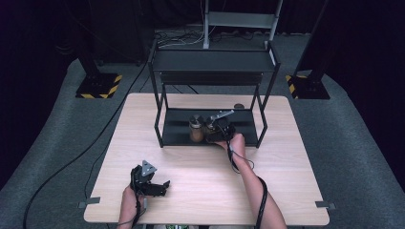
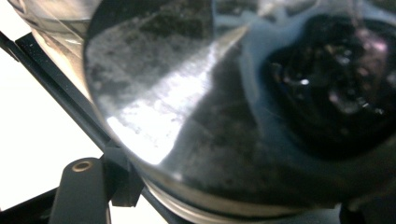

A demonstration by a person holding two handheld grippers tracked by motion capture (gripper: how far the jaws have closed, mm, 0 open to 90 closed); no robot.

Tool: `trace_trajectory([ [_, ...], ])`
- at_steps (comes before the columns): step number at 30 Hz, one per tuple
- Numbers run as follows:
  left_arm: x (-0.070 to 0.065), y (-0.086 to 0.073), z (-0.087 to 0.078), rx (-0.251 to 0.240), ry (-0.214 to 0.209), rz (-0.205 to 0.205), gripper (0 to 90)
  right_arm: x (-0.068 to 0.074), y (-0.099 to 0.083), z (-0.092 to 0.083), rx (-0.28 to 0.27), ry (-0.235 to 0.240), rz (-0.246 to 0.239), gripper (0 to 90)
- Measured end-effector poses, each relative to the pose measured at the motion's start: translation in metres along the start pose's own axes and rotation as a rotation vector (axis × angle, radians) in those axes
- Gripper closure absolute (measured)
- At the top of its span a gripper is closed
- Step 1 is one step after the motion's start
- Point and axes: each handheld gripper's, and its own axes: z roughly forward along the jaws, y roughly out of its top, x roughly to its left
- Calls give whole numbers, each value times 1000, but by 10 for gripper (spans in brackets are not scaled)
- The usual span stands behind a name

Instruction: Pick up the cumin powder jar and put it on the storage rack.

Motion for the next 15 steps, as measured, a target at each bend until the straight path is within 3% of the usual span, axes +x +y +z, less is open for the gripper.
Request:
trace_trajectory([
  [4, 0, 0, 0, 0, 0, 0, 17, -1, -2, -2, -9, -1, 35, 116],
  [7, 0, 0, 0, -1, 0, 0, 17, 0, -1, -4, -5, 4, 30, 37],
  [15, 0, 0, 0, -1, 1, 0, 17, 6, -5, -14, -24, -9, 4, 0],
])
